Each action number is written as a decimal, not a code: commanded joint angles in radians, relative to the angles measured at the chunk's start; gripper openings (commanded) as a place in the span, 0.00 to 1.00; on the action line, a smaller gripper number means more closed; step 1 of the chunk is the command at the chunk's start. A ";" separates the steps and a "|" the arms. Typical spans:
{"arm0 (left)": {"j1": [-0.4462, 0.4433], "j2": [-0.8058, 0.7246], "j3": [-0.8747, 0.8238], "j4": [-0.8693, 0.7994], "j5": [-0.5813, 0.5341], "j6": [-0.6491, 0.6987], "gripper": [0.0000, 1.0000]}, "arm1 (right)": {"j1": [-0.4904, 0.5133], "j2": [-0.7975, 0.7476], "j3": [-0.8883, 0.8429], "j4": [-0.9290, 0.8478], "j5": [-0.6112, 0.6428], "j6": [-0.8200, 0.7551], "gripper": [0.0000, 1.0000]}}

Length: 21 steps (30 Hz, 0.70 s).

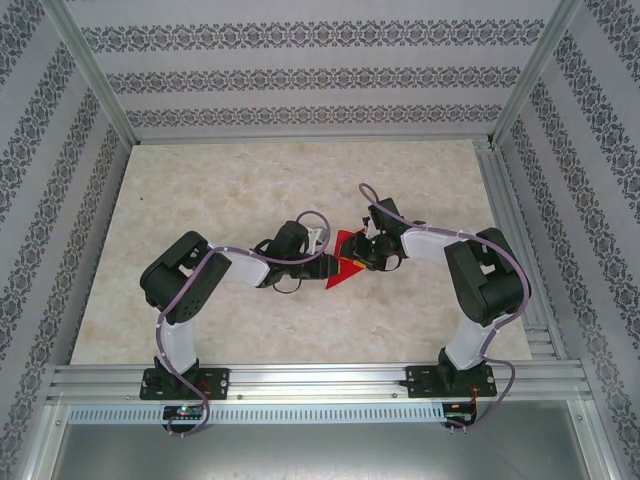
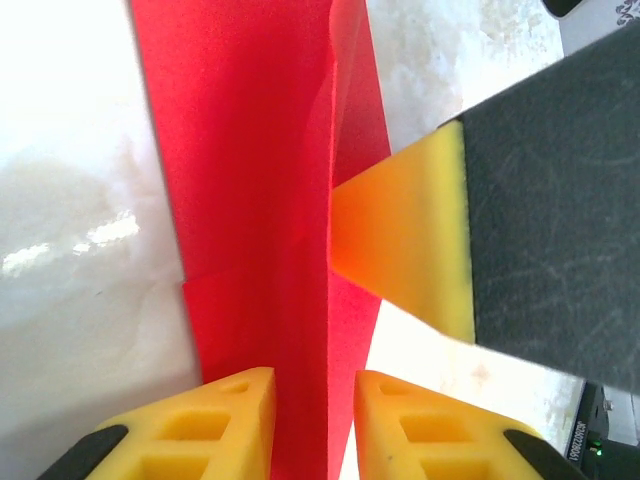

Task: Fold a paper plane with a square sheet of paper (pick it up from the middle)
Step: Fourth fold the wing at the center of the table.

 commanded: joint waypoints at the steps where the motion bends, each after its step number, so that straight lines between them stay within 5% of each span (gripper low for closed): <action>1: -0.004 -0.026 -0.017 0.056 -0.044 0.018 0.26 | -0.007 0.060 -0.018 -0.057 0.096 0.013 0.48; 12: -0.004 0.031 0.007 0.085 0.020 -0.002 0.07 | -0.018 0.004 -0.063 0.055 0.013 0.022 0.50; 21: -0.004 0.049 0.030 0.041 0.040 0.006 0.04 | -0.029 -0.099 -0.078 0.093 -0.053 -0.038 0.50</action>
